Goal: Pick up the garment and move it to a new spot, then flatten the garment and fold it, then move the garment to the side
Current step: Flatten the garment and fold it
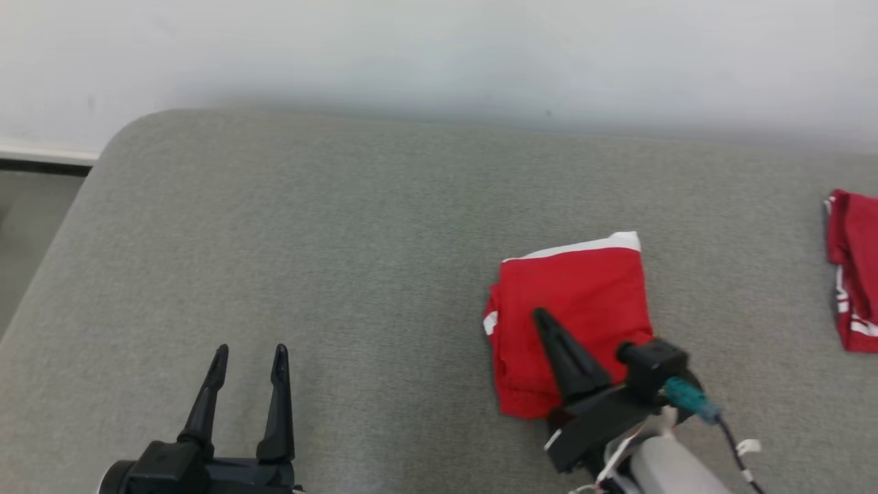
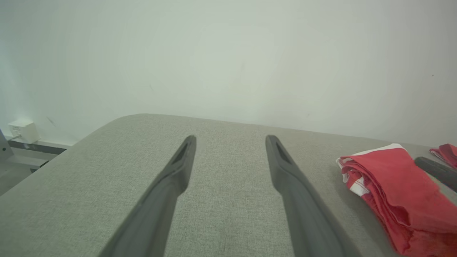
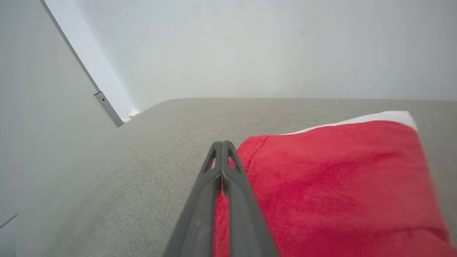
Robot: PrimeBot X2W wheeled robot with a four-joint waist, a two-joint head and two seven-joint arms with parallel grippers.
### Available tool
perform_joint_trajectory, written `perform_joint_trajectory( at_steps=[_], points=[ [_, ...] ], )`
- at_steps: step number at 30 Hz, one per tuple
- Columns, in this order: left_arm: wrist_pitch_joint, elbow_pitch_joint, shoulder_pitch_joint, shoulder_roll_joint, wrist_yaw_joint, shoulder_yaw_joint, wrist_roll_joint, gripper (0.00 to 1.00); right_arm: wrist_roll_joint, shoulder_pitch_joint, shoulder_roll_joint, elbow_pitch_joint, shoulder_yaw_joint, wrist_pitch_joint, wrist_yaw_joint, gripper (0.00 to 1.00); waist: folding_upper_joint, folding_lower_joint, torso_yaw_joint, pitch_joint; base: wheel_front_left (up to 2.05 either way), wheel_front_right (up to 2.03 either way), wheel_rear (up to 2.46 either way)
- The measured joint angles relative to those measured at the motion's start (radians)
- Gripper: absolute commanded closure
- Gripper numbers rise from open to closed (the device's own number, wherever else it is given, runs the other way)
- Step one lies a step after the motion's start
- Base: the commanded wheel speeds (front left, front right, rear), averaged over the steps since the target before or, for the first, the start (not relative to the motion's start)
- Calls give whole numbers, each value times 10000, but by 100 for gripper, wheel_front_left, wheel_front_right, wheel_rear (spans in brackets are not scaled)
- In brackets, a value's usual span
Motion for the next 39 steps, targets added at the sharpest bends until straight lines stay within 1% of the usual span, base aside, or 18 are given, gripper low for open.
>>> perform_joint_trajectory(
  at_steps=[5,10,16,18,19,20,21,22,23,29,39],
  points=[
    [0,-42,7,2,-71,184,161,0,-182,224,-508,-876,-696,-2,0,100,0,0,-536,-80,0,0,0],
    [-2,-52,34,-2,-77,267,251,0,-359,622,-805,-1540,-1544,-4,0,100,0,0,-1194,-172,0,0,0],
    [0,-13,272,-2,-67,453,280,0,-546,1500,-1089,-1998,-2401,-4,0,100,0,-1,-1960,-335,0,0,0],
    [0,-4,453,-4,-71,527,295,0,-644,1990,-1156,-2259,-2857,-2,0,92,0,0,-2240,-454,0,0,0],
    [0,19,514,-2,-71,554,314,0,-700,2159,-1156,-2380,-2991,-4,0,84,0,0,-2300,-512,0,0,0],
    [0,21,590,-4,-73,579,357,0,-742,2332,-1151,-2512,-3141,-4,0,71,0,-1,-2348,-579,0,0,0],
    [0,21,666,-4,-75,602,391,0,-784,2492,-1137,-2646,-3258,-4,0,51,0,-1,-2385,-645,0,0,0],
    [0,13,730,-4,-77,642,426,0,-811,2651,-1120,-2794,-3363,-4,0,12,0,-1,-2419,-707,0,0,0],
    [0,-2,816,-2,-77,688,460,0,-872,2798,-1101,-2920,-3425,-4,0,0,-1,-1,-2448,-767,0,0,0],
    [0,-194,1211,-4,-71,884,763,0,-1124,3423,-953,-3440,-3639,-4,0,0,0,-1,-2489,-1004,0,0,0],
    [0,-385,1619,151,-81,1227,788,0,-1256,3671,-924,-3551,-3475,-4,0,0,-1,-1,-2181,-1146,0,0,0]
  ],
)
